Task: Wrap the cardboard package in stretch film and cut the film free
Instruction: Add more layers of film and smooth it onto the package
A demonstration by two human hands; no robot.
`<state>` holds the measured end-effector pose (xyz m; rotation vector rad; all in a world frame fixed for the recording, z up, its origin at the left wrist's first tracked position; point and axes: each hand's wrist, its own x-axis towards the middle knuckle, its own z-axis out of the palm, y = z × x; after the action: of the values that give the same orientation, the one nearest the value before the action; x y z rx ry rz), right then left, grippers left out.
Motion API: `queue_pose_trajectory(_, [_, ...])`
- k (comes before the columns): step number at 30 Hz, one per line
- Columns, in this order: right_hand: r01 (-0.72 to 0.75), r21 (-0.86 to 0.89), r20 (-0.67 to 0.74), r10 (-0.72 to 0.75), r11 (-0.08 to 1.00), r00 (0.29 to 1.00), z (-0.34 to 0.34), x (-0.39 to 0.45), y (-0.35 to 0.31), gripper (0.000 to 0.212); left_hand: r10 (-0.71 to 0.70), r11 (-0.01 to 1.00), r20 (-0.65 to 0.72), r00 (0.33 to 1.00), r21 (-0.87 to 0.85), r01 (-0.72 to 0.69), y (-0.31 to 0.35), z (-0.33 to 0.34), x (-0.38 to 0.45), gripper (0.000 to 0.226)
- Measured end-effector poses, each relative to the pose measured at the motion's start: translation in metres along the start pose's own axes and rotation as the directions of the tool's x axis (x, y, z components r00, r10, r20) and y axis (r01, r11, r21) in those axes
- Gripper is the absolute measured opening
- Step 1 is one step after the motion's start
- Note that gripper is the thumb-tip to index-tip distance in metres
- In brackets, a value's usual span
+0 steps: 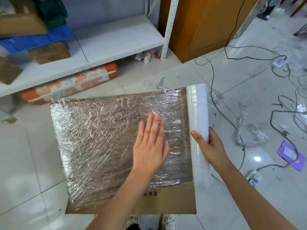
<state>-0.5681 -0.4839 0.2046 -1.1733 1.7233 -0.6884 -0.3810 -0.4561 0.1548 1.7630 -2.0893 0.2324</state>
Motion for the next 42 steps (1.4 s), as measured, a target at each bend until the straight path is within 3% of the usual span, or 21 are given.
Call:
queue_pose_trajectory(4, [0.031, -0.007, -0.023, -0.031, 0.999, 0.999, 0.003, -0.001, 0.006, 0.031, -0.029, 0.999, 0.061, 0.998, 0.044, 0.027, 0.011, 0.033, -0.012, 0.06])
queue_pose_trajectory(14, [0.07, -0.007, -0.101, -0.07, 0.998, 0.992, 0.012, 0.008, 0.0, 0.035, -0.039, 0.999, -0.036, 0.999, -0.009, 0.038, 0.027, 0.024, -0.009, 0.064])
queue_pose_trajectory(25, [0.09, 0.001, -0.198, -0.088, 0.996, 0.976, 0.021, 0.007, 0.01, 0.038, -0.088, 0.996, 0.051, 0.995, -0.014, 0.089, 0.054, 0.049, -0.023, 0.055])
queue_pose_trajectory(30, [0.073, -0.04, -0.154, -0.078, 0.997, 0.985, 0.018, 0.011, 0.009, 0.04, -0.131, 0.979, -0.127, 0.983, -0.17, 0.108, 0.047, 0.029, -0.033, 0.054])
queue_pose_trajectory(32, [0.068, -0.034, -0.134, -0.072, 0.997, 0.988, 0.017, 0.013, 0.009, 0.042, -0.234, 0.969, -0.155, 0.96, -0.122, 0.216, 0.041, 0.023, -0.056, 0.055])
queue_pose_trajectory(35, [0.07, -0.017, -0.11, -0.071, 0.997, 0.991, 0.016, 0.01, 0.012, 0.046, -0.351, 0.936, -0.049, 0.935, 0.0, 0.351, 0.028, 0.031, -0.091, 0.059])
queue_pose_trajectory(42, [0.073, 0.027, -0.063, -0.071, 0.997, 0.995, 0.01, 0.0, 0.017, 0.045, -0.339, 0.937, -0.088, 0.937, 0.059, 0.345, 0.028, 0.041, -0.104, 0.064])
